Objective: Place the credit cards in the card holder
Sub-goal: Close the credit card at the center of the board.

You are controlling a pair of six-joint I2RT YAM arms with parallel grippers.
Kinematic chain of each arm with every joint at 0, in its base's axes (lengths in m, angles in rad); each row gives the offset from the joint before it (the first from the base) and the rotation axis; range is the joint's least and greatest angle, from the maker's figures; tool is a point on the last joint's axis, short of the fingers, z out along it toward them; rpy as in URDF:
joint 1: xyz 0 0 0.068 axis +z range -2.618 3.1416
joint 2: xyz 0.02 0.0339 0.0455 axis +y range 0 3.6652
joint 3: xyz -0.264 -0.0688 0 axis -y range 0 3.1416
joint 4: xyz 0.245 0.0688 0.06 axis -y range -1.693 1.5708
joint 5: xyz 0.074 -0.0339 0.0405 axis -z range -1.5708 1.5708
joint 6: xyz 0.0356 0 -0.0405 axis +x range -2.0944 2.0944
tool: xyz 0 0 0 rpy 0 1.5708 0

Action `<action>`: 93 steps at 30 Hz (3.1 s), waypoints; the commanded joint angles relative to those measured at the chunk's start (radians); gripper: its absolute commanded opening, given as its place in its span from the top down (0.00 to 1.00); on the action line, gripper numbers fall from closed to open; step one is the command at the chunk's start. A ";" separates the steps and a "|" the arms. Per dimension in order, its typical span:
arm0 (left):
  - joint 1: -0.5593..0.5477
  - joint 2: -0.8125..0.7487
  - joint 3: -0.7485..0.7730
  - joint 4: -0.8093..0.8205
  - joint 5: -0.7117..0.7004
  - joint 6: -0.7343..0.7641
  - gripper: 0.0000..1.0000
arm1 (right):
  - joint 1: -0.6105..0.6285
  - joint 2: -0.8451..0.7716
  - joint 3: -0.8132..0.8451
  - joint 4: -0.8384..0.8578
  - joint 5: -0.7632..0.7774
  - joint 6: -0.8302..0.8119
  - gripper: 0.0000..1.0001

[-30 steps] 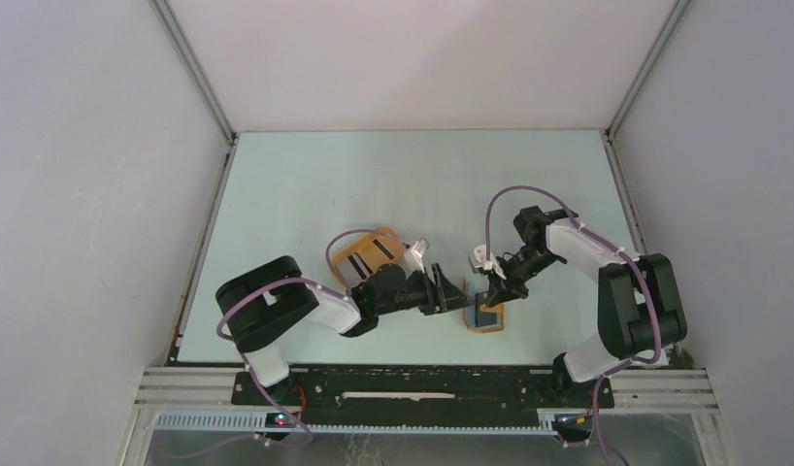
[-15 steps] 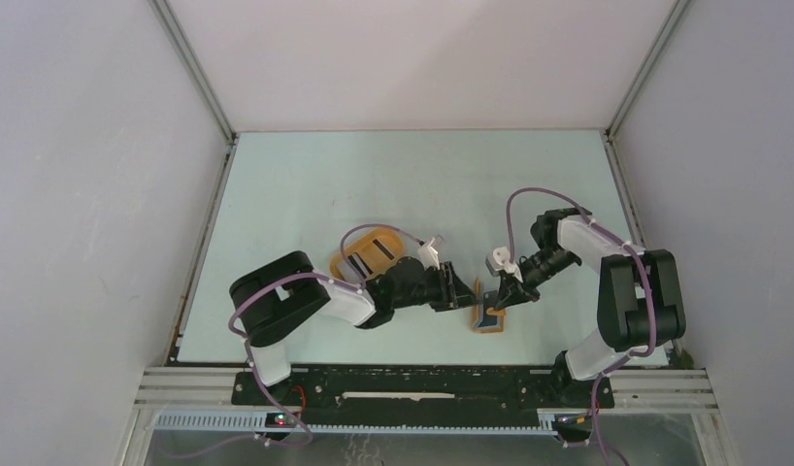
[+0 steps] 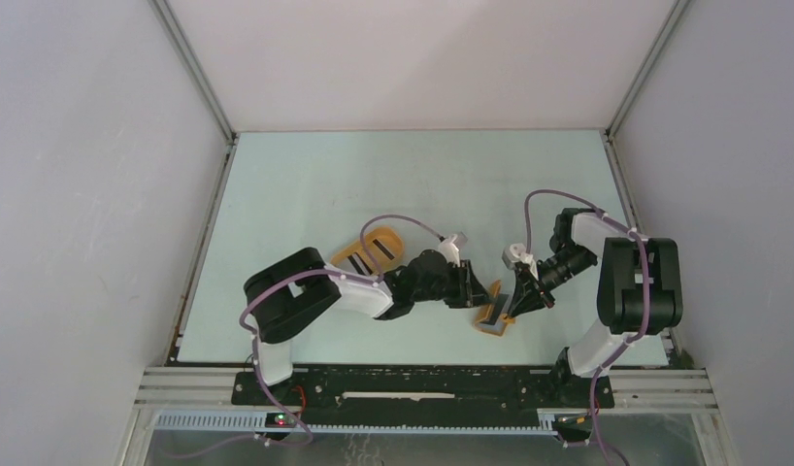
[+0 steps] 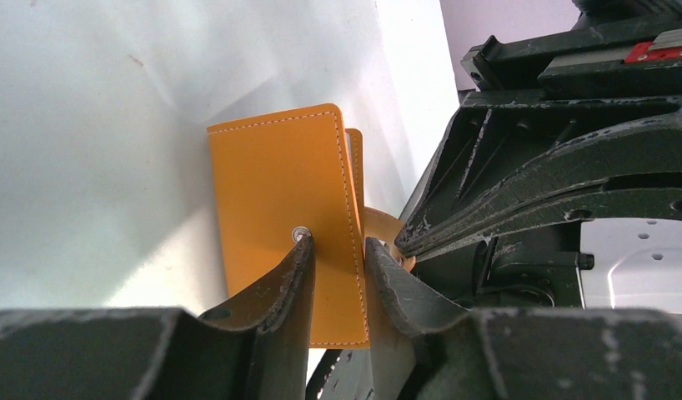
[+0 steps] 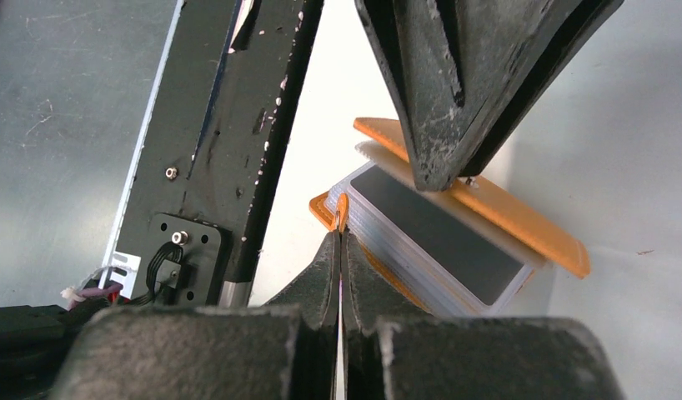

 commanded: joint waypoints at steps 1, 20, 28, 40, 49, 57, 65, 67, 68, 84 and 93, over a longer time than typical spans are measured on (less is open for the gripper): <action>-0.019 0.047 0.081 -0.103 0.017 0.065 0.68 | -0.022 -0.003 0.031 -0.089 -0.018 -0.253 1.00; -0.041 0.162 0.214 -0.228 0.096 0.058 0.82 | -0.062 -0.040 0.041 -0.089 -0.131 -0.119 0.74; -0.043 0.186 0.243 -0.295 0.087 0.073 0.81 | -0.116 -0.252 0.128 -0.043 -0.164 0.248 0.57; -0.043 0.029 0.159 -0.189 0.023 0.114 0.58 | -0.149 -0.456 -0.013 0.351 0.070 1.029 0.59; -0.043 -0.247 -0.032 -0.213 -0.189 0.331 0.56 | -0.070 -0.241 -0.037 0.510 0.215 1.243 0.62; -0.049 -0.104 0.051 -0.251 -0.141 0.394 0.54 | -0.027 -0.115 -0.019 0.537 0.280 1.316 0.60; -0.057 0.006 0.125 -0.286 -0.093 0.396 0.54 | 0.017 -0.042 -0.020 0.554 0.361 1.339 0.63; -0.059 0.002 0.117 -0.287 -0.091 0.387 0.54 | 0.044 -0.024 -0.019 0.557 0.379 1.337 0.67; -0.059 -0.002 0.111 -0.287 -0.092 0.381 0.54 | 0.069 -0.015 -0.019 0.564 0.394 1.339 0.69; -0.059 -0.246 -0.183 -0.117 -0.275 0.285 0.54 | 0.379 0.059 0.201 0.607 0.371 1.136 0.92; -0.059 -0.399 -0.327 0.079 -0.291 0.377 0.53 | 0.410 -0.022 0.280 0.586 0.358 1.093 0.62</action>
